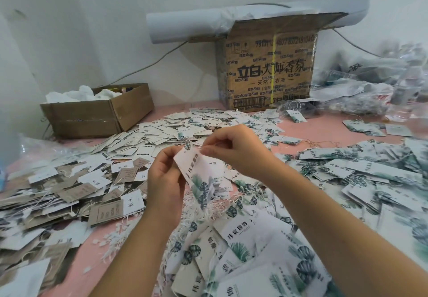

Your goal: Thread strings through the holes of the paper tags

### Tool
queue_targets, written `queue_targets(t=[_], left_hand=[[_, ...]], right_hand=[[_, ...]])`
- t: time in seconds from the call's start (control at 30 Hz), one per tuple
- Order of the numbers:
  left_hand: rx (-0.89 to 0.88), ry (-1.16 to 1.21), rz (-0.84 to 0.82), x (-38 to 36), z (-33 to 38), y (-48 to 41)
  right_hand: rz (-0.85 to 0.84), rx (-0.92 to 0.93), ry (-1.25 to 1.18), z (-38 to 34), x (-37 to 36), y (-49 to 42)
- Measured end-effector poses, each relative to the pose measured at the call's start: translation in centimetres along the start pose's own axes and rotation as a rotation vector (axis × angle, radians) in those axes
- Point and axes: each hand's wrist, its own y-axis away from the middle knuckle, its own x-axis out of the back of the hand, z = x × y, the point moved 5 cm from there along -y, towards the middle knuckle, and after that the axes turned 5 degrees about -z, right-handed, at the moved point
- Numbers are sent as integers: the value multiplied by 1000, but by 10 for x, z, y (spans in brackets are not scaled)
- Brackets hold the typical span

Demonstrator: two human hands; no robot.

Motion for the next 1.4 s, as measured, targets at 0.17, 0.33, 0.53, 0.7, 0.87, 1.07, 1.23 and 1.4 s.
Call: queue_targets(t=[0.17,0.33,0.53,0.7,0.87,1.07,1.23,1.4], left_hand=[[24,205,85,5,5,-2],[27,324,144,11,7,-5],[1,312,190,18,6,-8],[-23,176,109,16,6,-7],[-68,-15,-47,2,7,-4],[-88,-183,-170,-12,10,3],[-116,-206,-193,-13,12,1],[-131,-260,-214,-15,10,2]], right_hand=[[24,-131,-53,16,21,0],[28,-237,-58,32,29,1],[69,-310,-173,44,38,3],[84,-228,-349,37,34,2],[7,-136,-200,15,22,0],[-124,-65,-4,-3,1,1],[-110,-56,10,-4,-1,0],[-108,-47,-23,-5,0,0]])
